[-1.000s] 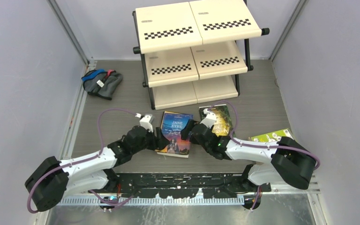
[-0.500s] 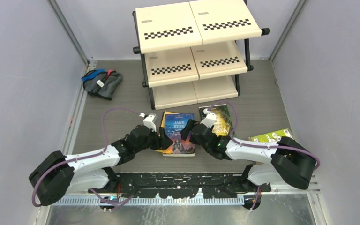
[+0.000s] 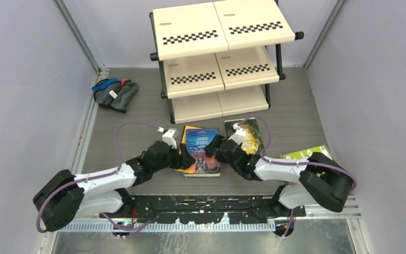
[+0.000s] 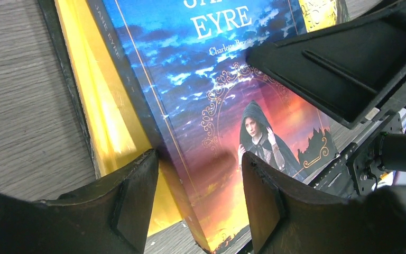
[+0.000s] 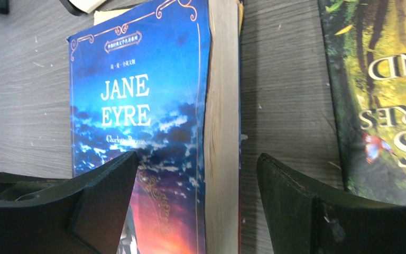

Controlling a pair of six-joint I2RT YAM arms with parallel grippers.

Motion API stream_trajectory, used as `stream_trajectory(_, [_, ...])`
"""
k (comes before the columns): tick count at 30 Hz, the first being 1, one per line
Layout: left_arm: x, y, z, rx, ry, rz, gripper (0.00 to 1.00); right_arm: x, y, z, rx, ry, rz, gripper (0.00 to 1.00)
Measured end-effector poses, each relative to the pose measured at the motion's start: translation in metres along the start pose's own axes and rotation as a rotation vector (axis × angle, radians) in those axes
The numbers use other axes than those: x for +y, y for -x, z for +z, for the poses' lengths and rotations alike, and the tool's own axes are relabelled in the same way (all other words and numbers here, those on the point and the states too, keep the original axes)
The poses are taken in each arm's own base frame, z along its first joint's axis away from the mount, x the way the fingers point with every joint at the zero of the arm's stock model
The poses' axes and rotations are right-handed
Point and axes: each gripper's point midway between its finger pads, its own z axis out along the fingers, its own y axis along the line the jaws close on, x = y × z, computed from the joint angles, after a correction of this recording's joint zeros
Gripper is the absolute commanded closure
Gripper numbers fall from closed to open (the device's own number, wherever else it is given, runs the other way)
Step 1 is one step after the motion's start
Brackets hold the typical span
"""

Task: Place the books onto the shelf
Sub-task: Pick up the book from the center of the board.

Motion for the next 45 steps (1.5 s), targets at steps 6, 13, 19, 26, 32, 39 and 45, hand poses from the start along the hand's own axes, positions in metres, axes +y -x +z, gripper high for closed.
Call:
stream_trajectory(6, [-0.001,0.001,0.003,0.004,0.004,0.000,0.40,0.008,-0.001,0.013,0.012,0.056,0.061,0.12])
stream_trajectory(13, [-0.001,0.001,0.004,0.002,0.004,0.000,0.41,0.010,-0.006,0.020,0.031,0.126,0.145,0.15])
stream_trajectory(19, [0.000,0.003,0.005,-0.006,0.007,0.001,0.41,0.012,-0.006,0.021,0.028,0.173,0.191,0.30])
stream_trajectory(26, [0.000,0.004,0.005,-0.009,0.009,0.001,0.40,0.009,0.002,0.014,0.003,0.180,0.231,0.66])
stream_trajectory(32, [-0.004,0.009,-0.002,-0.030,0.000,0.000,0.38,0.013,0.010,-0.001,-0.001,0.186,0.240,0.90])
stream_trajectory(39, [-0.008,0.027,-0.016,-0.103,0.000,-0.002,0.36,0.007,0.011,-0.011,0.012,0.153,0.213,0.99])
stream_trajectory(45, [-0.001,0.047,-0.042,-0.202,0.054,-0.014,0.36,0.004,0.022,-0.032,0.013,0.124,0.152,0.99])
